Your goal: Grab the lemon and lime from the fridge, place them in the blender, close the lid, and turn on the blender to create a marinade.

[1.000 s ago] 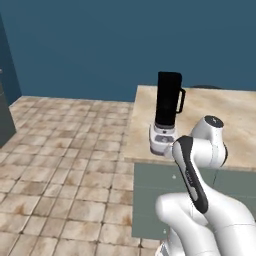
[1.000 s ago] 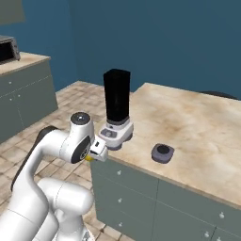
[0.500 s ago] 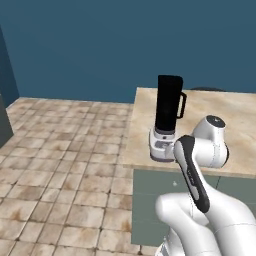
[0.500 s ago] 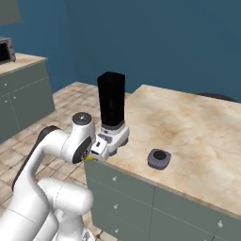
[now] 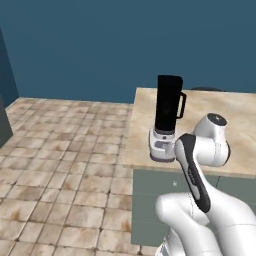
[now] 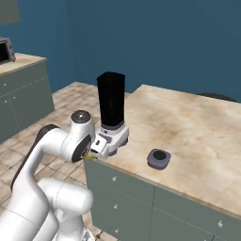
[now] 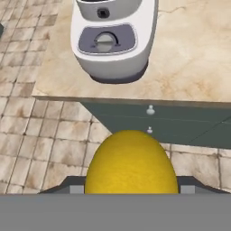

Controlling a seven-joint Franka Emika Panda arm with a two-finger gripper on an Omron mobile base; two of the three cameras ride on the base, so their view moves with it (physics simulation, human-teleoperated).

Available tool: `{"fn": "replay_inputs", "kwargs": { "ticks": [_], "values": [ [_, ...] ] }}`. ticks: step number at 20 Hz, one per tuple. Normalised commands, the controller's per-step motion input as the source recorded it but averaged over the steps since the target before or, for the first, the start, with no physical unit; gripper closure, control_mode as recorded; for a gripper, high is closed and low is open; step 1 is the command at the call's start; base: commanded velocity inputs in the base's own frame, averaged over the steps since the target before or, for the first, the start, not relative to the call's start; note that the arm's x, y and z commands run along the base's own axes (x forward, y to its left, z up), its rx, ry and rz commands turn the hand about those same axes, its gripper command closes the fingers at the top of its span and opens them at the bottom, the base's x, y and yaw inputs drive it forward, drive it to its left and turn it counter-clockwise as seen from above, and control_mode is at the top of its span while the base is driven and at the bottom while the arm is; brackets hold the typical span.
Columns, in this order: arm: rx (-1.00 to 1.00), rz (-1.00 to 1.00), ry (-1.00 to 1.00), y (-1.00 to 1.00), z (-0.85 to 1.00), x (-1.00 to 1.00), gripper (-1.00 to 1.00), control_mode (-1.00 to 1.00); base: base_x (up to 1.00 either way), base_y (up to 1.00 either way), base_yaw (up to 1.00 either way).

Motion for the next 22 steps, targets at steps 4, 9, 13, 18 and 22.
{"fn": "replay_inputs", "kwargs": {
  "ticks": [4,9,13,18,22],
  "values": [
    [-0.07,-0.01,-0.1,-0.11,0.91,0.0,1.0,-1.0,0.0,0.0,0.0],
    [-0.13,-0.09,-0.06,0.01,1.0,0.0,1.0,-1.0,0.0,0.0,0.0],
    [-0.18,-0.13,-0.09,0.33,0.98,0.13,1.0,-1.0,0.0,0.0,0.0],
    [-0.18,-0.12,-0.15,0.43,0.63,0.23,1.0,-1.0,0.0,0.0,0.0],
    [-0.12,-0.06,-0.07,0.09,0.66,0.29,1.0,-1.0,0.0,0.0,0.0]
  ]
}}
